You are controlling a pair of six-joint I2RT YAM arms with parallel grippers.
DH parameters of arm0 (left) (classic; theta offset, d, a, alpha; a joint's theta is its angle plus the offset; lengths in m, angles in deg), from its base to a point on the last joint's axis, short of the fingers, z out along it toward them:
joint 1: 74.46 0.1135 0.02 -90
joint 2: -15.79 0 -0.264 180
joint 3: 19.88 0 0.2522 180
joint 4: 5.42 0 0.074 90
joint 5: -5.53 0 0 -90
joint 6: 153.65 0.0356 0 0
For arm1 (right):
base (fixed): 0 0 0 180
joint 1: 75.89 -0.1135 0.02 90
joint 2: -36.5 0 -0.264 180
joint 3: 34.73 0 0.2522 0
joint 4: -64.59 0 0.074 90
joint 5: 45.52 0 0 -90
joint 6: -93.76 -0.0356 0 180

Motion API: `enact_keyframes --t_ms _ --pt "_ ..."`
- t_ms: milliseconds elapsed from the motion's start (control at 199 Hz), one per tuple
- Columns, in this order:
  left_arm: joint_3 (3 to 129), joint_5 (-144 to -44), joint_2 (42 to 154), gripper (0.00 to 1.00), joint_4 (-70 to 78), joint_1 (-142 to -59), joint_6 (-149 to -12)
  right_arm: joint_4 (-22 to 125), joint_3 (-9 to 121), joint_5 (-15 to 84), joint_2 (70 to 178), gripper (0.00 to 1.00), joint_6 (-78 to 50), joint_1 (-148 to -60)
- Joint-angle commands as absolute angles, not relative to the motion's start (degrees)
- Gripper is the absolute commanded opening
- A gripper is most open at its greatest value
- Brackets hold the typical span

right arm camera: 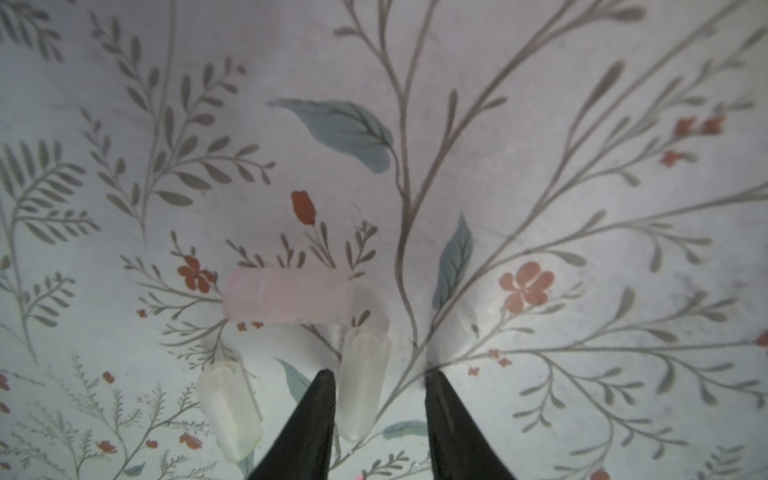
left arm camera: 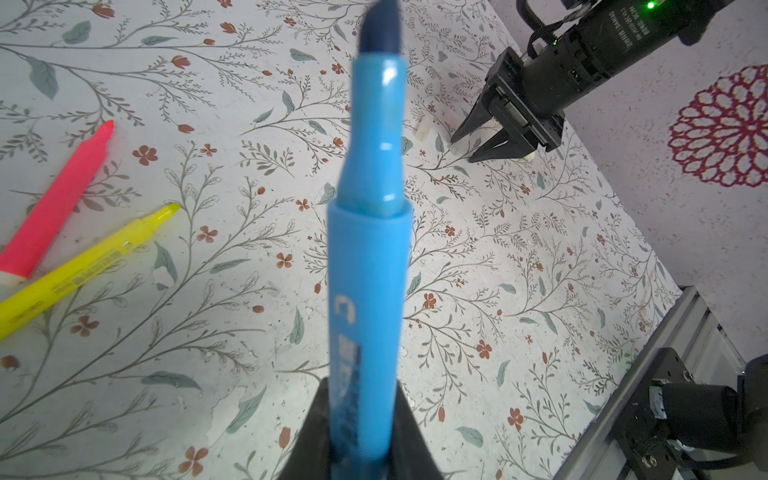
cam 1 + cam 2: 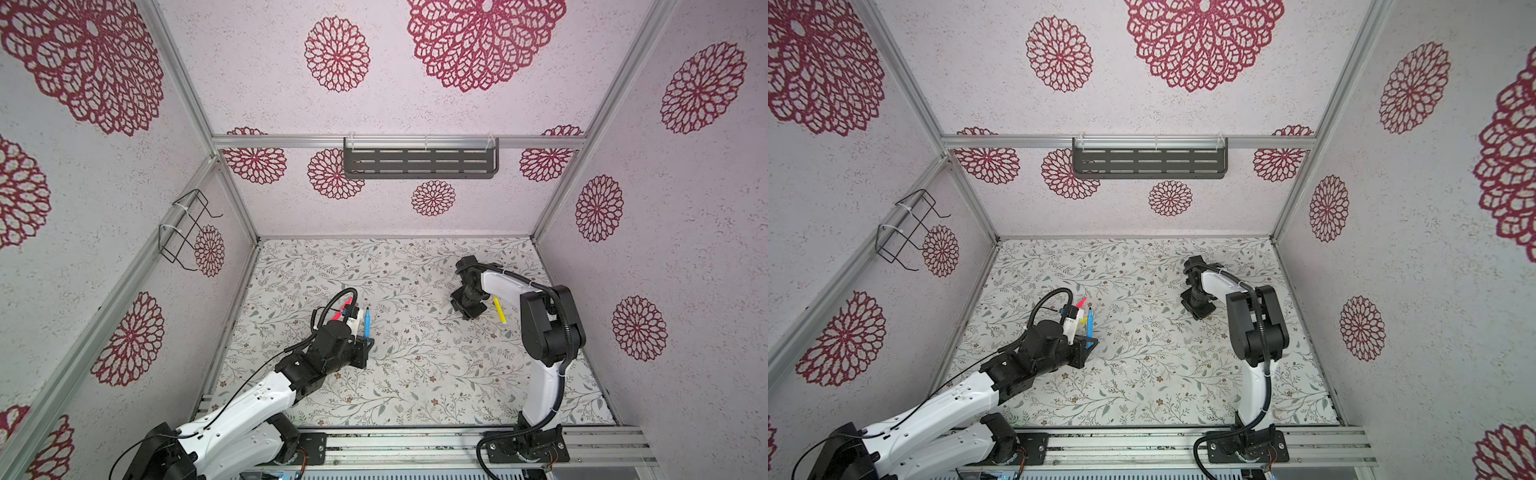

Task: Insert the pens into the pen caps
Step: 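Lower the right gripper and close it on a clear cap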

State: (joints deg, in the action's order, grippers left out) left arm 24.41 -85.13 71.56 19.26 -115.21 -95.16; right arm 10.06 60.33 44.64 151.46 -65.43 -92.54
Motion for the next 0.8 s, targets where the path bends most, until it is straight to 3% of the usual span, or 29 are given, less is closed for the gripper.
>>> enact_keyframes --t_ms 0,587,798 --pt "24.04 -84.25 70.44 0.00 18.84 -114.72 -94.80 8.13 61.94 45.71 152.24 0.39 -66.46 -92.67" --pt "24.55 -84.17 70.23 0.00 19.76 -114.11 -94.11 6.16 63.11 48.12 154.89 0.32 -65.15 -92.22" --pt "24.56 -84.15 69.85 0.00 20.31 -114.01 -94.04 7.58 61.62 47.88 155.16 0.22 -64.67 -92.22"
